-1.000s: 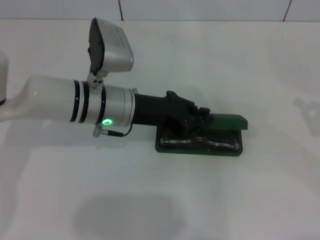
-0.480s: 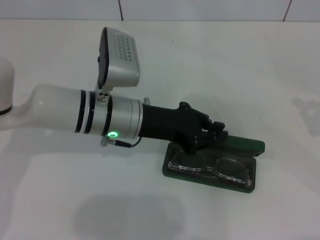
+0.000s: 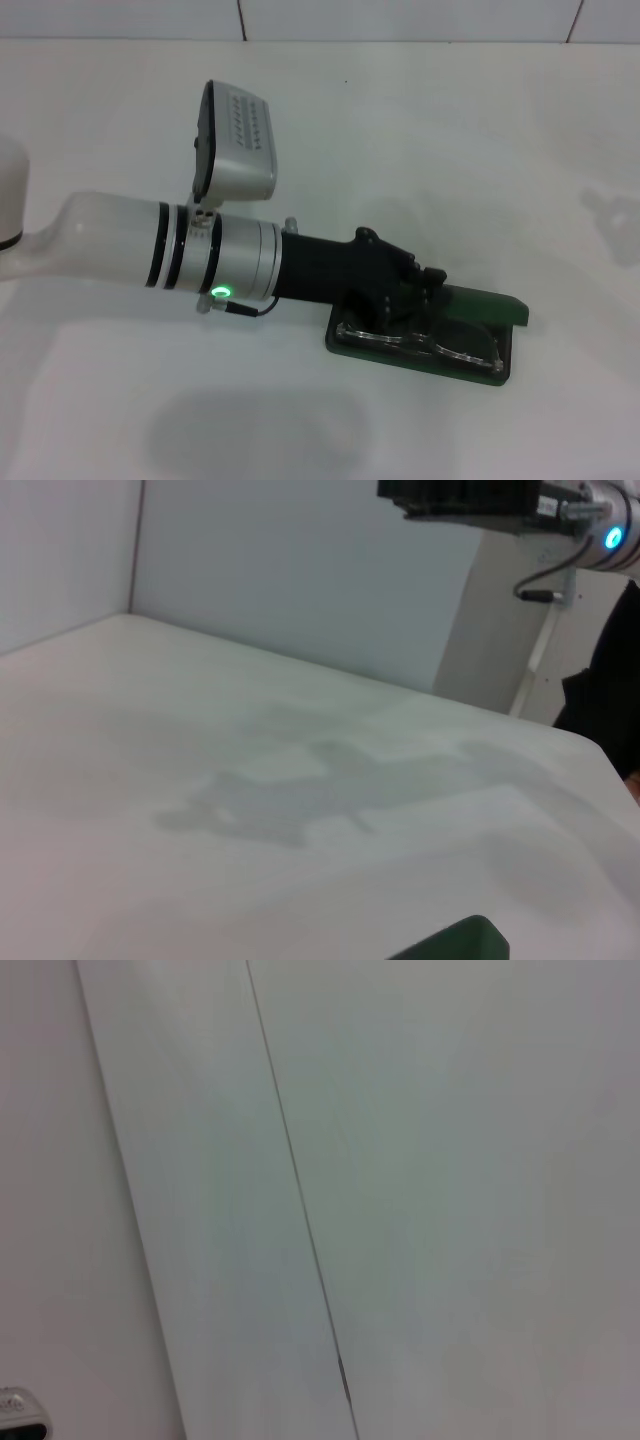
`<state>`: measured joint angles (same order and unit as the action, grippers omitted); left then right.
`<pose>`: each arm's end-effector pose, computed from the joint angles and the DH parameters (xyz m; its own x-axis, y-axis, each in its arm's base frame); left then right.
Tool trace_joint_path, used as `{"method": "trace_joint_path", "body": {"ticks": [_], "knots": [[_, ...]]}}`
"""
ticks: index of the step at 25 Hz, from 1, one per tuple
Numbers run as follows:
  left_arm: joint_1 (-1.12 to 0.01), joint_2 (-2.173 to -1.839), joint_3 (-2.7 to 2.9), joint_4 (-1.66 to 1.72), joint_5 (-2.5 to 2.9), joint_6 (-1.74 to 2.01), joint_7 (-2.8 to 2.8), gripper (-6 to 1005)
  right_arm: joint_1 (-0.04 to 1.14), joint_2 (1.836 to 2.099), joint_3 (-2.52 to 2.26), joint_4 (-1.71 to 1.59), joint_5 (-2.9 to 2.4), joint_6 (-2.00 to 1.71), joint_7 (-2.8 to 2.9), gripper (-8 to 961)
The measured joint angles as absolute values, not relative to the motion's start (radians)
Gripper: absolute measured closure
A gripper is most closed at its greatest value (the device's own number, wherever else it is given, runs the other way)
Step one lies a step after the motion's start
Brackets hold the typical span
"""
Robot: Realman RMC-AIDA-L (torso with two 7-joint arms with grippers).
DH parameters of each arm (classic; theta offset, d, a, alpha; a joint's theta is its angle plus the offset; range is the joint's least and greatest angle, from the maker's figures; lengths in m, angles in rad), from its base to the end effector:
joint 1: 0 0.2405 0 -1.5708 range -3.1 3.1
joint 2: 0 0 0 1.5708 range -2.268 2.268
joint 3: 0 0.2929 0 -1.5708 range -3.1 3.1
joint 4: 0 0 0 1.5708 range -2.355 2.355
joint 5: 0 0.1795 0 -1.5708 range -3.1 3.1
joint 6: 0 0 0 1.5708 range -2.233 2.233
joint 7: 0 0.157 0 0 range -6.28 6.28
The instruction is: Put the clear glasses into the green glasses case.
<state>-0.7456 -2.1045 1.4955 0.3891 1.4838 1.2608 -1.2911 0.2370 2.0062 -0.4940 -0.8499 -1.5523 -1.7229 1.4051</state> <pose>-0.1884 0.3226 -0.1345 0.8997 0.2456 0.3610 0.2349 -0.9692 0.0739 0.3143 0.2744 0.1027 0.5983 -0.0740 -0.7979 -0.6079 -0.6906 -0.3918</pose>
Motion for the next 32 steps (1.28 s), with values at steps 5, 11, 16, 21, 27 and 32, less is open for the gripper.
{"method": "trace_joint_path", "body": {"ticks": [5,11,16,21,27,32], "knots": [[-0.717,-2.106,1.543,0.394,1.479,1.26,-1.283,842,0.242,2.006,-0.494,-0.85,-1.555,-1.722,1.405,860],[-0.682,-2.105,1.603,0.434,1.451,1.269,-1.226,836,0.245,2.006,-0.492,-0.85,-1.571,-1.722,1.408,854],[-0.628,-2.099,1.671,0.558,1.409,1.276,-1.222,820,0.246,2.003,-0.492,-0.851,-1.577,-1.723,1.412,850],[-0.588,-2.085,1.614,0.646,1.409,1.35,-1.256,805,0.263,2.0,-0.499,-0.859,-1.664,-1.747,1.413,845],[-0.565,-2.049,1.369,0.618,1.421,1.635,-1.242,786,0.297,1.998,-0.581,-0.851,-1.782,-1.84,1.403,840],[-0.533,-2.001,1.308,0.626,1.432,1.731,-1.301,771,0.306,2.017,-0.711,-0.827,-1.771,-1.87,1.353,809]]}}
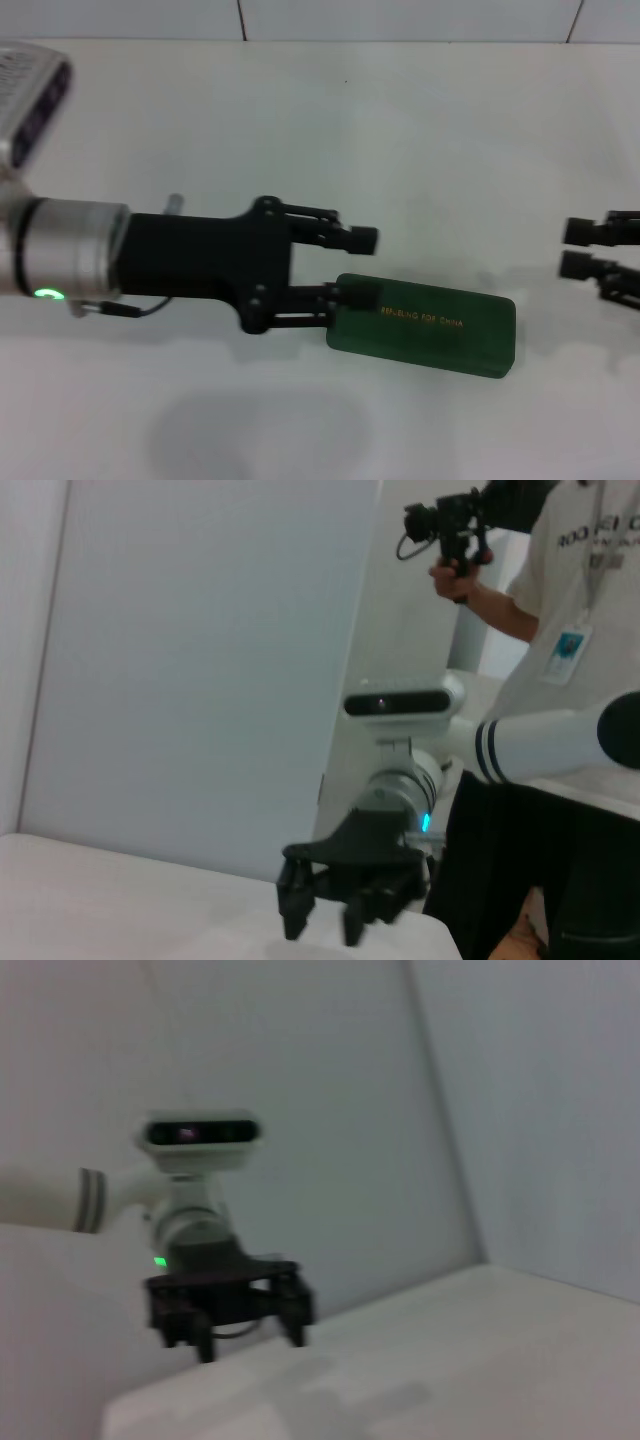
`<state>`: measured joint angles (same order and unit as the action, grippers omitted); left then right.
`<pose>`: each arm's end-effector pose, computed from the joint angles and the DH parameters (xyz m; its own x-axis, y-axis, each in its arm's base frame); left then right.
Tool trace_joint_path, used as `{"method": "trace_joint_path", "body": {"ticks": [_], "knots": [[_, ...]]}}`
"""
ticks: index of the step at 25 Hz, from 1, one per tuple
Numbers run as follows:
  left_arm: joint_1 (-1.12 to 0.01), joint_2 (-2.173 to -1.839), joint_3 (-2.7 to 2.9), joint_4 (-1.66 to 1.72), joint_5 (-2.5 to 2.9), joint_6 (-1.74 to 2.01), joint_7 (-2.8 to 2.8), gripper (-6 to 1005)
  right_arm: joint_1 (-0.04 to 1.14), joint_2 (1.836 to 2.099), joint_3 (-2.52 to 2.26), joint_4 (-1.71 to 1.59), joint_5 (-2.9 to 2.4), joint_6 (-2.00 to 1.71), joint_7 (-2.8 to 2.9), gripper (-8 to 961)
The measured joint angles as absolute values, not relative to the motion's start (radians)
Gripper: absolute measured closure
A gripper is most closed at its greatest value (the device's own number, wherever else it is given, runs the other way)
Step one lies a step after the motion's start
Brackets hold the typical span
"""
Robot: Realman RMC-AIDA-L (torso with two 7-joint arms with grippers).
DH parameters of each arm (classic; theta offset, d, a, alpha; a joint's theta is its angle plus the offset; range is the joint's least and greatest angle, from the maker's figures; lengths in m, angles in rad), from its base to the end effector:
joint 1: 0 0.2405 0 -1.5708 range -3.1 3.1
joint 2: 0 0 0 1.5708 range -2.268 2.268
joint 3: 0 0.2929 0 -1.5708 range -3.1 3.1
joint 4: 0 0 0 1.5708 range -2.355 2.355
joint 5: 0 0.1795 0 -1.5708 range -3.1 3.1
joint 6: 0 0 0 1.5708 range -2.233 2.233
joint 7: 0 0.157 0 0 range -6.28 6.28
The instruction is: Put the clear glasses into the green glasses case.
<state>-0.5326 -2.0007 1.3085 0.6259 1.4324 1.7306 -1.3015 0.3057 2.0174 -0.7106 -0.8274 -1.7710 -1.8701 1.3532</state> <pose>-0.2013 0.2858 -0.0379 0.7627 0.1874 0.6190 0.1051 -0.9803 0.1673 0.2843 0.2599 0.0323 0.7410 -0.2159 -0.6358 -0.3756 -0.9182 -0.1260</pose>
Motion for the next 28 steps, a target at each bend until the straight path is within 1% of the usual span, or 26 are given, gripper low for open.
{"method": "trace_joint_path", "body": {"ticks": [1,7,9,12,15,23,28], "knots": [[-0.527,-1.991,1.296,0.627,1.432,1.744,-1.314,768,0.311,2.02,-0.739,-0.808,-1.752,-1.873,1.343,781],[-0.495,-1.958,1.233,0.627,1.433,1.78,-1.323,534,0.353,2.025,-0.933,-0.745,-1.657,-1.871,1.304,616],[-0.49,-1.949,1.23,0.627,1.433,1.784,-1.323,288,0.366,2.026,-1.004,-0.741,-1.625,-1.854,1.299,519],[-0.483,-1.94,1.214,0.625,1.433,1.8,-1.324,205,0.384,2.026,-1.043,-0.736,-1.61,-1.841,1.298,373],[-0.47,-1.936,1.207,0.626,1.433,1.812,-1.325,123,0.398,2.026,-1.048,-0.735,-1.6,-1.841,1.296,323],[-0.447,-1.929,1.194,0.628,1.431,1.835,-1.325,123,0.4,2.026,-1.05,-0.745,-1.565,-1.863,1.29,219],[-0.443,-1.932,1.179,0.629,1.432,1.845,-1.325,123,0.402,2.027,-1.059,-0.741,-1.539,-1.863,1.287,219]]}}
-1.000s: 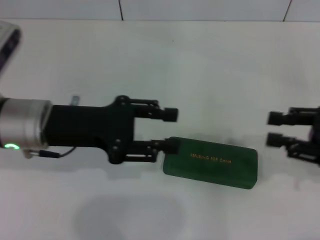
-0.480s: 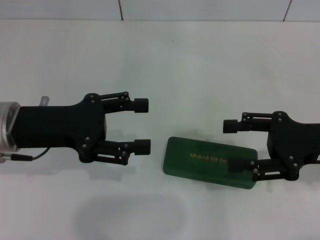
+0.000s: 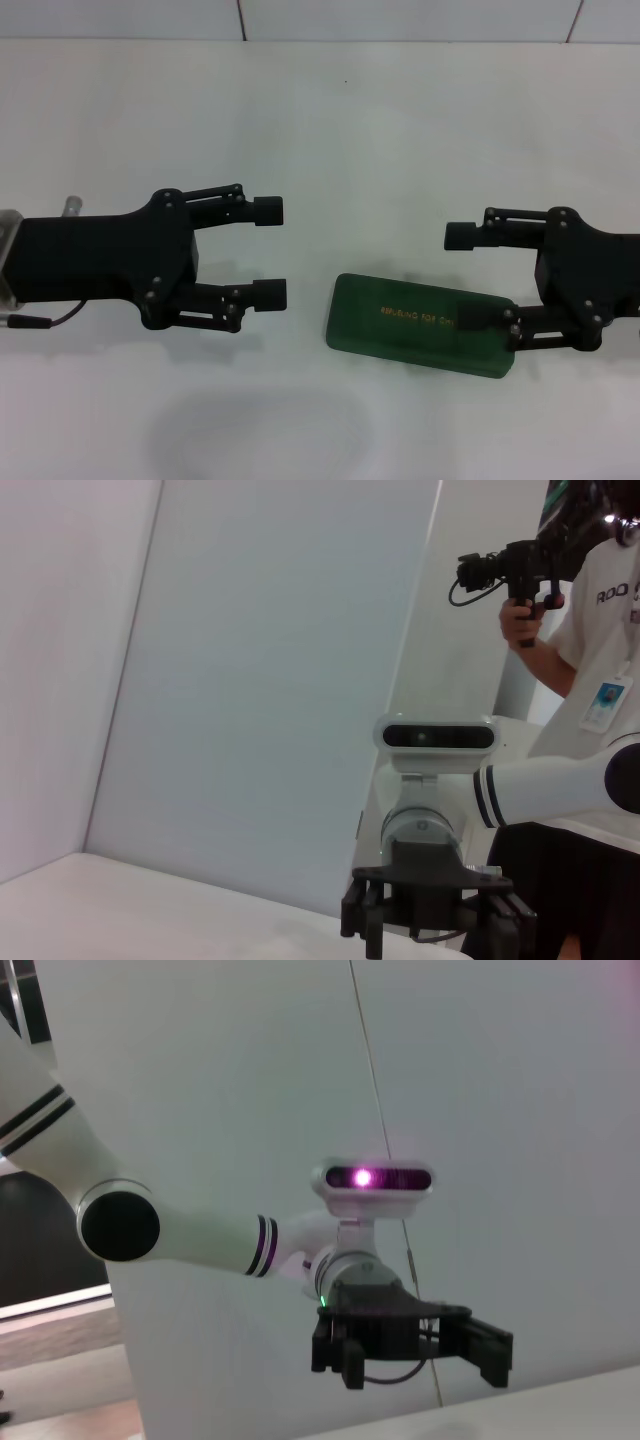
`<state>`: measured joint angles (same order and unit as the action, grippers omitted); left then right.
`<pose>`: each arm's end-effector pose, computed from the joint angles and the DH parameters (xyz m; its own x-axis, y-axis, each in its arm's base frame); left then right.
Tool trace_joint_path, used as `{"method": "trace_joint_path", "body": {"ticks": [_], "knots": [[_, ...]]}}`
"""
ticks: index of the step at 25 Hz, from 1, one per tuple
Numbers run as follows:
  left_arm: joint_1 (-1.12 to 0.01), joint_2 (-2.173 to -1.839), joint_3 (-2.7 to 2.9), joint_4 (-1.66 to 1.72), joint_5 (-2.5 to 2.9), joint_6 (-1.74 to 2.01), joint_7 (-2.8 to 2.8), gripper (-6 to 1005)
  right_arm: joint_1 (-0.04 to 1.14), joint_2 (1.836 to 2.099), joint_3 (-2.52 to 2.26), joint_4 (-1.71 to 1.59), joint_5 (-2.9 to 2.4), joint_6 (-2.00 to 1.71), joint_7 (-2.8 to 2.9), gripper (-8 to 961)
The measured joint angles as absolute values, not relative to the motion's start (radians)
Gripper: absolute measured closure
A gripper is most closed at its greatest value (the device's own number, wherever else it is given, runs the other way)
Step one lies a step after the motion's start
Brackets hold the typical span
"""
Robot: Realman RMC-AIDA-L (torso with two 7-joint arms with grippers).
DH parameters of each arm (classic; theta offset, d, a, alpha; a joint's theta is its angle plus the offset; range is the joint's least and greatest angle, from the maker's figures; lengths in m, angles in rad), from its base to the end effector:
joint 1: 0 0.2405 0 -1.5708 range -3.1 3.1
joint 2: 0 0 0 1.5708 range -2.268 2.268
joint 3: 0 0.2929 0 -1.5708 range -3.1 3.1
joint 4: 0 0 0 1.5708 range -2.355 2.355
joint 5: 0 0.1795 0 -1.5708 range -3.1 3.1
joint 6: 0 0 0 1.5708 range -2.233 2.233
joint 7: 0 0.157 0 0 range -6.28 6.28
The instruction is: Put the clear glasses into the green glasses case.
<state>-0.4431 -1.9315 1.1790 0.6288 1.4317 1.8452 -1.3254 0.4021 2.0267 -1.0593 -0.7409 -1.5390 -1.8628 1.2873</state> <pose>-0.2354 0.2747 0.0078 0.7149 0.2229 0.6628 0.1844 -0.9744 0.1287 0.2259 0.2652 -0.0069 0.7116 -0.1361 -0.6892 -0.1349 -0.9893 0.0561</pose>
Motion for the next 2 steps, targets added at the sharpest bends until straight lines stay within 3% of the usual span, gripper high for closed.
{"method": "trace_joint_path", "body": {"ticks": [2], "knots": [[-0.44,-1.932,1.179,0.629,1.432,1.846,-1.325,123,0.402,2.027,-1.064,-0.738,-1.525,-1.863,1.282,219]]}}
